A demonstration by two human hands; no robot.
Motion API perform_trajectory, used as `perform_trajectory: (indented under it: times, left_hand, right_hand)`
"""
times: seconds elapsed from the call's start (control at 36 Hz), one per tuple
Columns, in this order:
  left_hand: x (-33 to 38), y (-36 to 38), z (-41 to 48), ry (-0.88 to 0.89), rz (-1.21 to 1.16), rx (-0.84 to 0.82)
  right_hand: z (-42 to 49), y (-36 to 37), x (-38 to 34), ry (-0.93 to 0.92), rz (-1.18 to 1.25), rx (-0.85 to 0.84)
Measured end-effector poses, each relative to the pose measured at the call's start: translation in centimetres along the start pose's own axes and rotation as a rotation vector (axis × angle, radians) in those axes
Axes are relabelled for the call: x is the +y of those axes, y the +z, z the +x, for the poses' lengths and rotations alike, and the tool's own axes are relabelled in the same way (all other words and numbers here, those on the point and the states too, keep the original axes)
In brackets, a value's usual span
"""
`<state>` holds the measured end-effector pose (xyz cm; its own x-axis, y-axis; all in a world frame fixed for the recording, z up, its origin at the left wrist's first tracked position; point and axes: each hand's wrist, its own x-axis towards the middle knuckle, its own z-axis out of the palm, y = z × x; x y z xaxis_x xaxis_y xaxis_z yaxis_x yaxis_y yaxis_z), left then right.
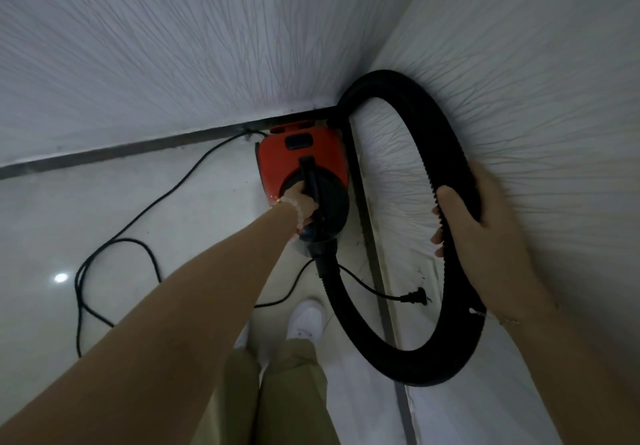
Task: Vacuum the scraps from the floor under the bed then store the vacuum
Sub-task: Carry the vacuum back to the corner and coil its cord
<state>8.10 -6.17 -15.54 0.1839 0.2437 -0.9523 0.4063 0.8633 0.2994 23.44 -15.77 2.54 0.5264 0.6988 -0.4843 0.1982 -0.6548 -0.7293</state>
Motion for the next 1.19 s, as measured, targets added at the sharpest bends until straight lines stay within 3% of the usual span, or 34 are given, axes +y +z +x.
perform_trajectory:
  times: [0.17,0.42,0.53,0.69,0.81,0.89,1.03,1.19]
  left_hand:
    - [0.4,0.1,-0.7,0.056,0.055,0.011]
    - [0.1,-1.8,-4.8,0.035,-0.052,0.001]
    - [-3.4,-3.8,-6.3,0.136,0.073,0.075]
    - [-11.6,-8.9,-10.9,0.097,0.040,0.146]
    - [-18.8,-12.7,-14.8,-0.014,-0.171,0.273]
    - [-24.4,-15.6,-17.0,-0.090,-0.174,0.317]
    - [-32.1,-19.9,-18.8,-0.169,-0.203,0.353]
    - [-39.0,-25.7,-18.1,-0.138,-0.280,0.473]
  right_hand:
    - [-0.5,0.0,0.6,-0.057,-0.119,0.038]
    - [-2.1,0.3,0.4,-0.132,-0.319,0.118]
    - [-2.7,-0.1,0.5,-0.155,-0.423,0.126]
    - [-5.6,-0.6,0.1,-0.340,-0.651,0.268]
    - [-8.1,1.5,-0.8,-0.410,-0.539,0.109]
    - [-9.9,5.1,-0.7,-0.423,-0.539,-0.045]
    - [-13.0,13.6,2.0,-0.366,-0.543,-0.300]
    - [-15.9,25.0,7.8,-0.211,-0.564,-0.536]
